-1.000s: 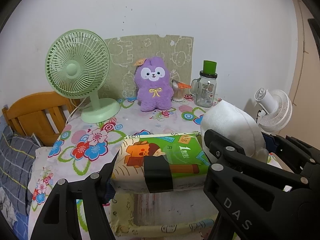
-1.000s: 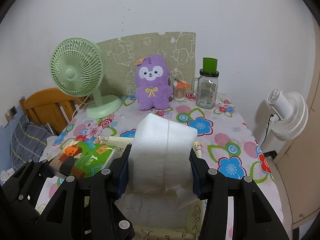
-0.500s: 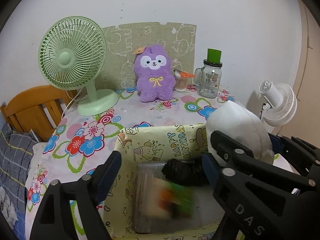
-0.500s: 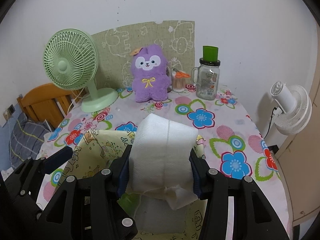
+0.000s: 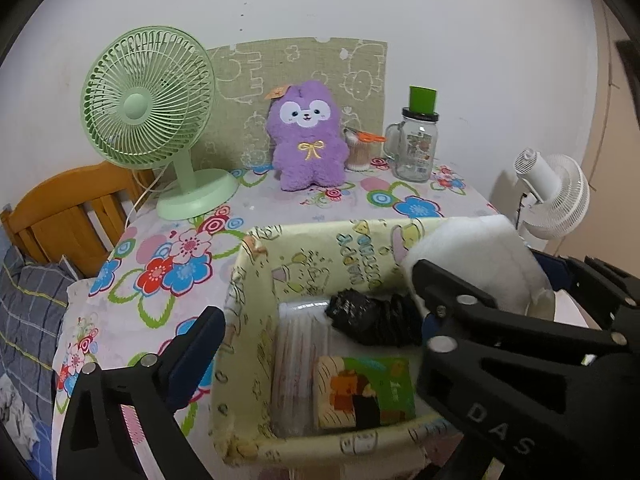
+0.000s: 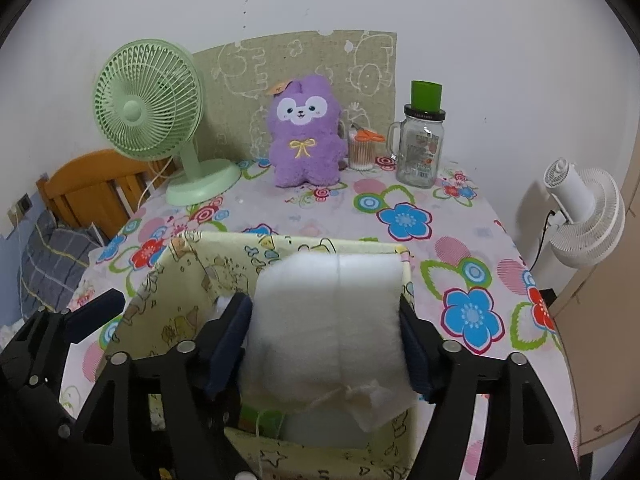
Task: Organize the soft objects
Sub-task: 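Lower the towel into the box and open the right tool, then withdraw both tools from the box toward the items on the bed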
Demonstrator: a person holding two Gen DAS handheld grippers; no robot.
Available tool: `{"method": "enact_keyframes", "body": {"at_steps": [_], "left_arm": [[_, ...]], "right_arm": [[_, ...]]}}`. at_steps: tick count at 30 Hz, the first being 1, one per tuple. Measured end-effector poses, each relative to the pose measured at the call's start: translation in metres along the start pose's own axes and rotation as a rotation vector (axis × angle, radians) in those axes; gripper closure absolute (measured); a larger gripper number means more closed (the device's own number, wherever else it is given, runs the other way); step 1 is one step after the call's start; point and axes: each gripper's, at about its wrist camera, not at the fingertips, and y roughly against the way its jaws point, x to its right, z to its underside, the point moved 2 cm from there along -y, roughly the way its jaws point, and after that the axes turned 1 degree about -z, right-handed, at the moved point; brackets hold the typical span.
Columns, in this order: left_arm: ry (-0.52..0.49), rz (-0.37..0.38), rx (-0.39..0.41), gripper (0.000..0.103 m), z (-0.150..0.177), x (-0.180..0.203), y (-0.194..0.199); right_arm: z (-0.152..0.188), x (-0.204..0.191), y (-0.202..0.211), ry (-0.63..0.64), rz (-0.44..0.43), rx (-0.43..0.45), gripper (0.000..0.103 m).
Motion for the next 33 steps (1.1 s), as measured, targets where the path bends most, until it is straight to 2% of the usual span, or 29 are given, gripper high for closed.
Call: {"method": "enact_keyframes", "body": {"at_steps": [2,4,6,26,33], "left_arm": [[-0.005,0.021,-0.003,0.0,0.004,0.003,0.003],[-0.009,0.024,-0.008,0.0,0.008,0.004,0.006],[-0.007,0.033,-0.016,0.0,0.01,0.005,0.006],[0.012,0.037,0.006,0.0,0.026,0.013,0.038],[0.007,0.031,0.024,0.0,0.031,0.018,0.052]], "right_arm": [[0.002,-0.001,0.001,0.011,0.004,-0.002,0.026],[0.005,-0.003,0.004,0.021,-0.009,-0.002,0.016],[0.007,-0.004,0.006,0.028,-0.006,-0.001,0.014],[0.03,0.0,0.038,0.03,0.029,0.02,0.012],[0.035,0.002,0.054,0.024,0.027,0.042,0.006]]}}
